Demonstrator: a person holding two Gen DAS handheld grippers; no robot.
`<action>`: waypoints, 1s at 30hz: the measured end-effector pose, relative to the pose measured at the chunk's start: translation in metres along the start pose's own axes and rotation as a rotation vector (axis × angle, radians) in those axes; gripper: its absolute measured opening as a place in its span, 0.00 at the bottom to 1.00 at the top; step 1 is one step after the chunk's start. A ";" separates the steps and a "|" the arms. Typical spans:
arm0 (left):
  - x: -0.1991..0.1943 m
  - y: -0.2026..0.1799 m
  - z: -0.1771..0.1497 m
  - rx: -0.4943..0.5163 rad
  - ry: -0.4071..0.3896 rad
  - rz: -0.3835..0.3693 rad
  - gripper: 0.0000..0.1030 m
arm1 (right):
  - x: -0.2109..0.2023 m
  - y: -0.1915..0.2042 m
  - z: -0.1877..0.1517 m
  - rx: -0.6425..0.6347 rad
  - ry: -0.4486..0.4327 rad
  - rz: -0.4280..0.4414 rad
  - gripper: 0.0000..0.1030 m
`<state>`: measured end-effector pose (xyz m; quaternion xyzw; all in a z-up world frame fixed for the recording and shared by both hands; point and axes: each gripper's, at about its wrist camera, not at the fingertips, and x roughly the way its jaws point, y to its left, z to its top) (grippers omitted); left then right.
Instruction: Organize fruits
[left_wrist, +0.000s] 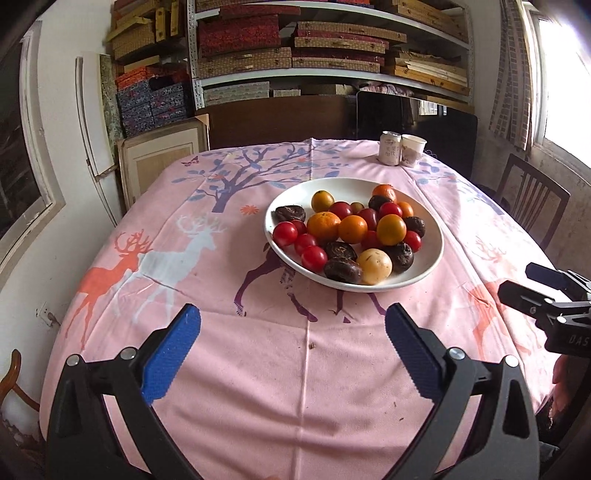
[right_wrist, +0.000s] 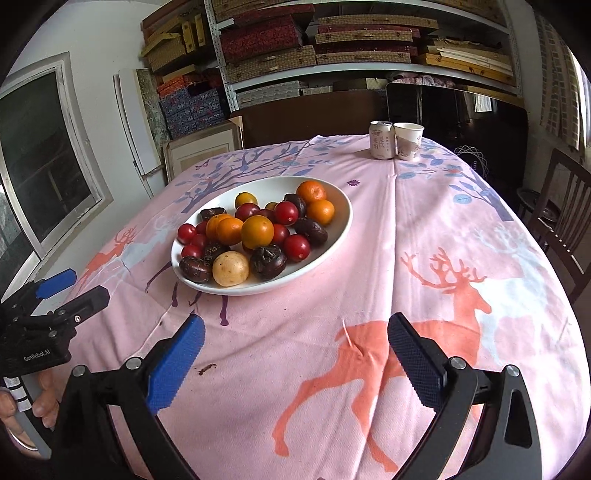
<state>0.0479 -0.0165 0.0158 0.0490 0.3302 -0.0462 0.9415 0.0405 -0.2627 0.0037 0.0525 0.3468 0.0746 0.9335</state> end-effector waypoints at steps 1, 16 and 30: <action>-0.003 0.001 0.002 0.001 -0.007 0.006 0.95 | -0.006 -0.003 0.000 0.002 -0.011 -0.008 0.97; -0.052 -0.007 0.000 0.037 -0.072 0.061 0.95 | -0.059 -0.009 -0.005 0.011 -0.098 -0.028 0.97; -0.073 -0.009 -0.004 0.034 -0.096 0.052 0.95 | -0.080 -0.006 -0.015 0.018 -0.122 -0.011 0.97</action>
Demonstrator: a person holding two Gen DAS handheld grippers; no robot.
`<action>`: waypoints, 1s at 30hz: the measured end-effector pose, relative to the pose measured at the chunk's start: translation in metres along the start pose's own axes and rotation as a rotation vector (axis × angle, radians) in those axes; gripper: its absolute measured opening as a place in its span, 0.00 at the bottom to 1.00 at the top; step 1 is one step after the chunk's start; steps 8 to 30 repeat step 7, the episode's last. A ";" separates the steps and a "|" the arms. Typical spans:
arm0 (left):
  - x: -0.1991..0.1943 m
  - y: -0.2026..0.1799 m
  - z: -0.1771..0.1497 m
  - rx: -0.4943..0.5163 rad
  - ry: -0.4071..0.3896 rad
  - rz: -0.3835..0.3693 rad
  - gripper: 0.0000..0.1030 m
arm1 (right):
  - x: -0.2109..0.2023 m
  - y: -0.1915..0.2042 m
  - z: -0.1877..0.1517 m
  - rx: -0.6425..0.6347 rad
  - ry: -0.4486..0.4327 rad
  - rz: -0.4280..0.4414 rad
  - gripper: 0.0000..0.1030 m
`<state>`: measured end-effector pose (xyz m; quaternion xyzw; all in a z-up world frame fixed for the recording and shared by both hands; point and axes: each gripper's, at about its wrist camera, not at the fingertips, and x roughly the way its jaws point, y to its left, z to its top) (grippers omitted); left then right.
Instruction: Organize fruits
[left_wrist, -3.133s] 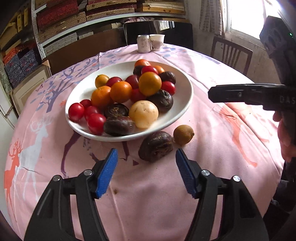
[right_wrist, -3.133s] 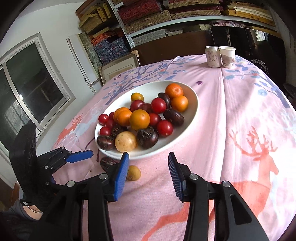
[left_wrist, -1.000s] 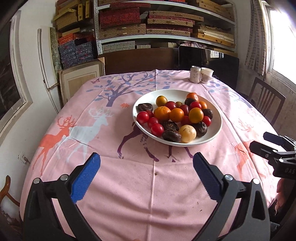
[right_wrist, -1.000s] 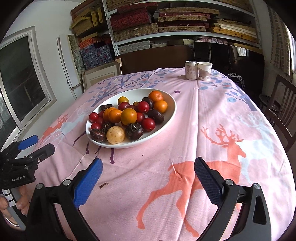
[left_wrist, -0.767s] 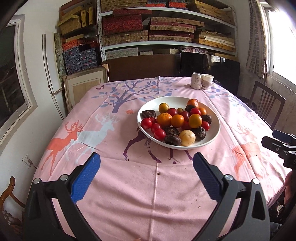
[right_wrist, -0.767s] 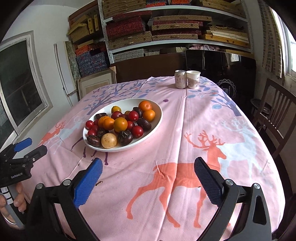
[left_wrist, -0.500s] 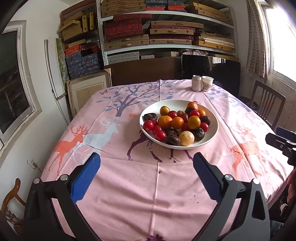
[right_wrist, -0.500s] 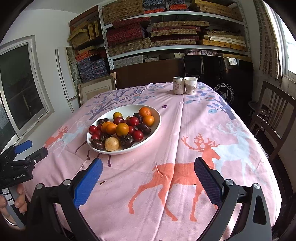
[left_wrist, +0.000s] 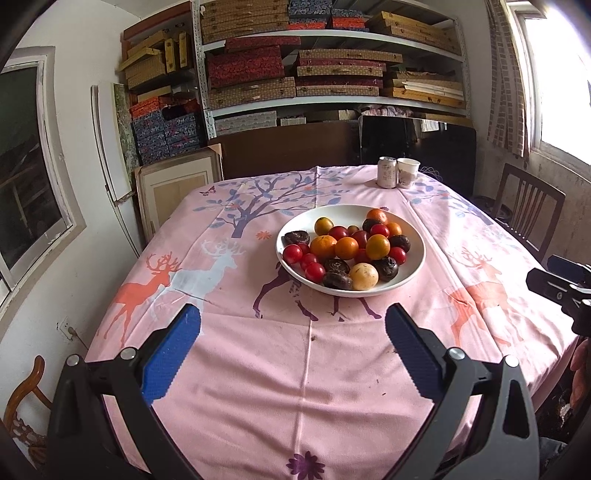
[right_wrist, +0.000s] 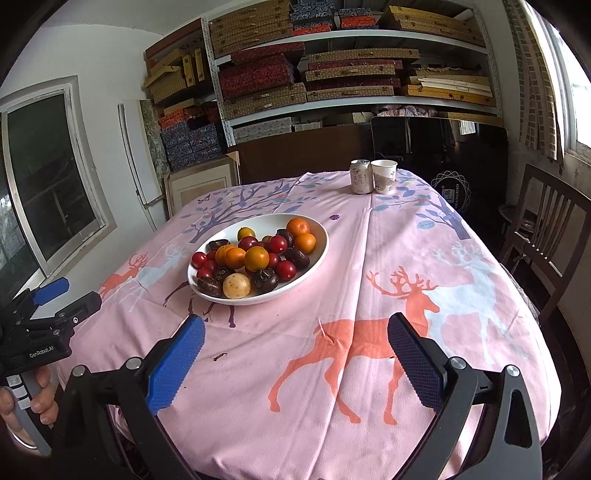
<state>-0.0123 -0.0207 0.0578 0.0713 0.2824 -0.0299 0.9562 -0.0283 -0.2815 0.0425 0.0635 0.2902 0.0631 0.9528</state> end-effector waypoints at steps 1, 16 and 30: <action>0.000 0.000 -0.001 0.005 -0.003 0.008 0.95 | -0.001 0.000 0.000 0.000 -0.002 -0.001 0.97; -0.003 -0.003 -0.001 0.024 -0.011 0.024 0.95 | -0.002 0.000 0.000 0.001 -0.006 -0.003 0.97; -0.003 -0.003 -0.001 0.024 -0.011 0.024 0.95 | -0.002 0.000 0.000 0.001 -0.006 -0.003 0.97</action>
